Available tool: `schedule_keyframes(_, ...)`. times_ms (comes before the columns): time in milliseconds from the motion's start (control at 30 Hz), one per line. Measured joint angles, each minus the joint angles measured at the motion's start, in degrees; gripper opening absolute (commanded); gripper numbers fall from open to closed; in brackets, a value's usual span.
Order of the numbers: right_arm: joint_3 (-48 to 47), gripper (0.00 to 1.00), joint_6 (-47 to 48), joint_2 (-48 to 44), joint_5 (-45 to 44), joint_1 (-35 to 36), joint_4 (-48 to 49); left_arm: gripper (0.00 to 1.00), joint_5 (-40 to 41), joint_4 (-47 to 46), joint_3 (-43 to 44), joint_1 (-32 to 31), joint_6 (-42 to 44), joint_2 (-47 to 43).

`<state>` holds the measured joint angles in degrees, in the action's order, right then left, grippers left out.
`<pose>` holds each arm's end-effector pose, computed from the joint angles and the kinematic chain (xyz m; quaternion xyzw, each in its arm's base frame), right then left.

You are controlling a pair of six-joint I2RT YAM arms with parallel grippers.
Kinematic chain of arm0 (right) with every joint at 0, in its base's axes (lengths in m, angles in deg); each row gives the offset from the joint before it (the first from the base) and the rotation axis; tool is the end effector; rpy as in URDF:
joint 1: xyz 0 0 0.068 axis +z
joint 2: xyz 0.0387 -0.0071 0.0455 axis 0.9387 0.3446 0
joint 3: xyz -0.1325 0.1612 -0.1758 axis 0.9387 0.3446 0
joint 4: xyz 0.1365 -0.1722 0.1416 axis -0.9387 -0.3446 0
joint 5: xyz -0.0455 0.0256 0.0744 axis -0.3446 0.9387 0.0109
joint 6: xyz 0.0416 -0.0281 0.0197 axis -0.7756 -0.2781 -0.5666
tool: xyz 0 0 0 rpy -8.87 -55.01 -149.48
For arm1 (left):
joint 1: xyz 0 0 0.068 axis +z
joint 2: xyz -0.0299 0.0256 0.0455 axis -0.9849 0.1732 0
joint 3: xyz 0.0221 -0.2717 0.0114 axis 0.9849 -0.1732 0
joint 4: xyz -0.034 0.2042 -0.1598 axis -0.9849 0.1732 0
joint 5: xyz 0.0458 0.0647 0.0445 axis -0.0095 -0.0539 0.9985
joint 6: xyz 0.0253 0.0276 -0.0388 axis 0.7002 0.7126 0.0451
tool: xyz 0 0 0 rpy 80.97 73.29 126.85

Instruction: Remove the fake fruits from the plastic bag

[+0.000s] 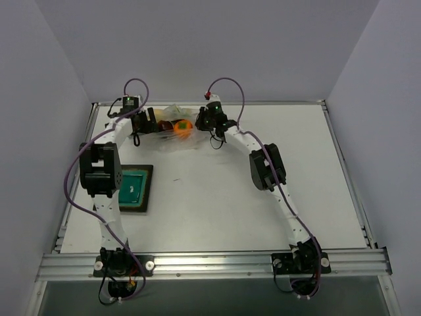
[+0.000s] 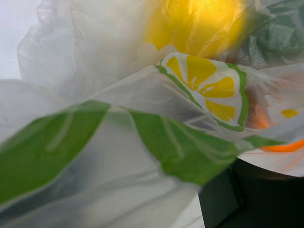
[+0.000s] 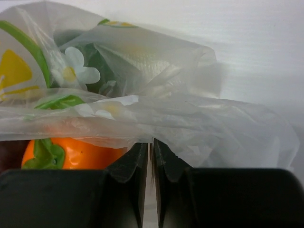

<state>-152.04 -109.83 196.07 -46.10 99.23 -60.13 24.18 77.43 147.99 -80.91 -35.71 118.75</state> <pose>0.5303 0.3053 0.1568 -0.0784 0.7872 0.3366 0.5107 0.4822 -0.0138 0.2180 -0.1267 0.9122 -0.1536 0.3581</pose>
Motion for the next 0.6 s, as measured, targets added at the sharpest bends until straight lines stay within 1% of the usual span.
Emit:
schedule_keyframes(67, 1.6, 0.06, 1.4, -0.7, 0.6, 0.3, 0.0, 0.79, 0.0, 0.0, 0.8, 0.0, 0.1, 0.1)
schedule_keyframes(133, 5.8, 0.05, 2.8, -2.4, 0.8, 1.3, 0.8, 0.8, -0.2, 0.0, 1.7, 0.0, 0.3, 0.1)
schedule_keyframes(267, 20.3, 0.04, 4.3, -11.3, 2.0, 5.9, 3.5, 0.82, -0.5, -0.1, 2.4, 0.1, 0.7, 0.1)
schedule_keyframes(400, 29.7, 0.06, 4.3, -17.9, 2.5, 12.1, 5.4, 0.82, -0.9, 0.0, 2.4, 0.2, 0.8, 0.1)
schedule_keyframes(467, 31.5, 0.15, 4.2, -19.7, 2.4, 14.4, 5.9, 0.82, -1.4, -0.1, 2.0, 0.2, 0.8, -0.2)
schedule_keyframes(500, 31.9, 0.21, 4.2, -20.3, 2.4, 15.0, 6.2, 0.82, -1.6, -0.5, 1.4, 0.2, 0.8, -0.5)
schedule_keyframes(533, 32.3, 0.38, 4.2, -20.9, 2.4, 15.0, 6.5, 0.82, -1.7, -0.6, 0.5, 0.2, 0.8, -1.0)
schedule_keyframes(567, 32.7, 0.45, 4.0, -21.5, 2.3, 14.7, 6.8, 0.82, -1.7, -0.7, -0.4, 0.2, 0.8, -1.6)
schedule_keyframes(600, 33.4, 0.6, 4.2, -22.3, 2.1, 14.0, 6.9, 0.82, -1.7, -0.8, -1.4, 0.2, 0.7, -2.3)
